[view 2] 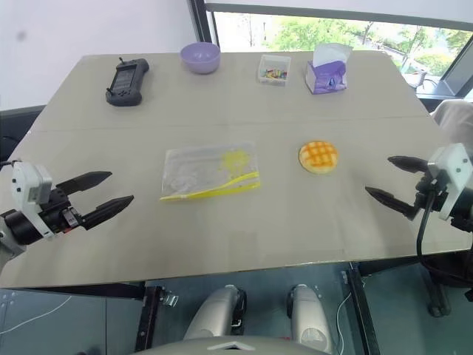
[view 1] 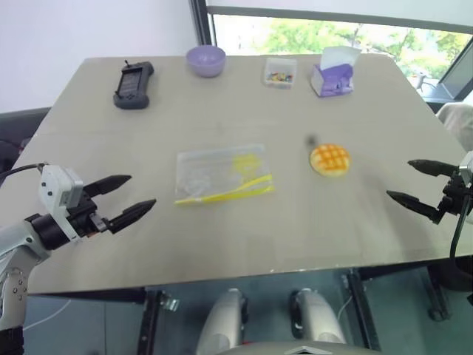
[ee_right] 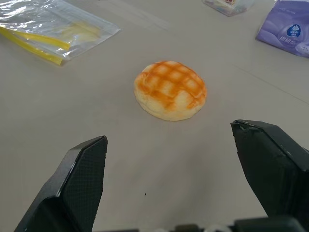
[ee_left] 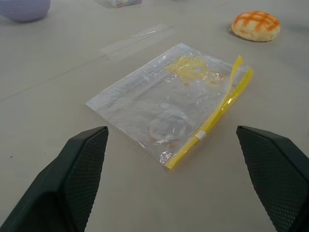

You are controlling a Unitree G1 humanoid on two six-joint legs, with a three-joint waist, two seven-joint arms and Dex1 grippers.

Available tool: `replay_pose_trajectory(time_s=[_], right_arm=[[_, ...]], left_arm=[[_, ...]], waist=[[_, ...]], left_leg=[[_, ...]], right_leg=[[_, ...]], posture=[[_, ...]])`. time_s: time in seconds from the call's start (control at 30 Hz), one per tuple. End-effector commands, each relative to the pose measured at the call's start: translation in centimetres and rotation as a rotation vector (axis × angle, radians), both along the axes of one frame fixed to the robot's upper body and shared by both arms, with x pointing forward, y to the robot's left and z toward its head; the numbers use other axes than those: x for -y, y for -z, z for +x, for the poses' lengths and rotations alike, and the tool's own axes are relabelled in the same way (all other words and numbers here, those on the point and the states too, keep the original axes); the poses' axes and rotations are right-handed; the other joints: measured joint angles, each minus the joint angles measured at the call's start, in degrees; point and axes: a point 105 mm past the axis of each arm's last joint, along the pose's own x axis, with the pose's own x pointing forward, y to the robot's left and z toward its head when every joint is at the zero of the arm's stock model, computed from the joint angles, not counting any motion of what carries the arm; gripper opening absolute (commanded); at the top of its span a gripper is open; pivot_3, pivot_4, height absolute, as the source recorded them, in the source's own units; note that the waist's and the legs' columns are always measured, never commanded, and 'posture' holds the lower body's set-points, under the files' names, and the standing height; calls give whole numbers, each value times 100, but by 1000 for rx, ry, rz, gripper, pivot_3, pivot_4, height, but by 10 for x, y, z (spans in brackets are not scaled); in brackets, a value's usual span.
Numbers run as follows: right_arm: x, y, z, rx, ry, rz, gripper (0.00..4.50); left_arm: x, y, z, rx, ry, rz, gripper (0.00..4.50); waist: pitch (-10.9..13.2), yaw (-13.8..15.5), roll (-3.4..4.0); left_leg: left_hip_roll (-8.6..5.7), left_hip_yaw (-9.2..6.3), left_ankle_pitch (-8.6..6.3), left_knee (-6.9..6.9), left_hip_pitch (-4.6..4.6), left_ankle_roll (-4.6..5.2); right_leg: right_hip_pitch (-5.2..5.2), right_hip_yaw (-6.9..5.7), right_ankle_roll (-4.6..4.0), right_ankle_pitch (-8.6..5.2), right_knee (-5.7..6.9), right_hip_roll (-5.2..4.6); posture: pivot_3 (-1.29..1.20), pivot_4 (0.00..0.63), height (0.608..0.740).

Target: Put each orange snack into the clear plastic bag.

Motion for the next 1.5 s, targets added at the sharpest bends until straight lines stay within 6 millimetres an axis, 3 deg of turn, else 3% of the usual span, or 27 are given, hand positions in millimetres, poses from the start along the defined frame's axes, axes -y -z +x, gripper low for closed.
replay_pose_trajectory(time_s=[0.03, 0.27, 0.4, 0.47, 0.63, 0.8, 1.1, 1.5], right_arm=[[-8, -13, 1, 62, -4, 4, 4470], [-27, -15, 10, 97, -23, 40, 4470], [-37, -17, 14, 112, -45, 53, 4470], [-50, -19, 16, 120, -82, 75, 4470], [-87, -20, 22, 142, -187, 114, 4470], [-117, -25, 21, 166, -271, 160, 4470], [-136, -27, 9, 191, -299, 196, 4470], [-137, -30, -10, 225, -247, 180, 4470]], left_arm=[[1, -12, 7, 52, 1, 27, 4500], [12, -22, 22, 88, 14, -7, 4500], [11, -20, 31, 93, -68, -40, 4500], [8, -21, 40, 44, -179, -139, 4500], [9, 3, 52, -396, -279, -410, 4500], [8, 22, 63, -661, -328, -594, 4500], [8, 24, 90, -860, -377, -678, 4500], [55, 39, 112, -1056, -209, -674, 4500]], waist=[[0, 0, 0], [0, 10, -1], [0, -2, -1], [0, -1, -1], [1, 0, -4], [1, -30, -5], [1, 3, -11], [-2, 93, -8]], left_leg=[[0, 0, 0, 0, 0, 0], [2, 1, 0, 5, 3, 0], [2, 0, 0, 3, 1, 0], [2, -3, 0, 3, 2, 0], [1, -17, 1, 11, 5, 1], [-5, -23, 1, 11, 4, 0], [-25, -26, 2, 9, 1, -4], [-47, -10, 3, 8, 1, -5]], right_leg=[[0, 0, 0, 0, 0, 0], [1, 3, 1, 1, 7, 7], [1, 3, 1, 2, 5, 7], [1, 2, 2, 2, 6, 7], [6, -3, 27, 14, 19, 13], [6, -5, 27, 15, 21, 21], [6, -7, 24, 15, 18, 18], [9, -12, 25, 15, 22, 2]], posture=[[0, 150, 740], [0, 150, 740], [0, 150, 740], [0, 150, 740], [0, 150, 740], [0, 150, 740], [0, 150, 740], [0, 150, 740]])
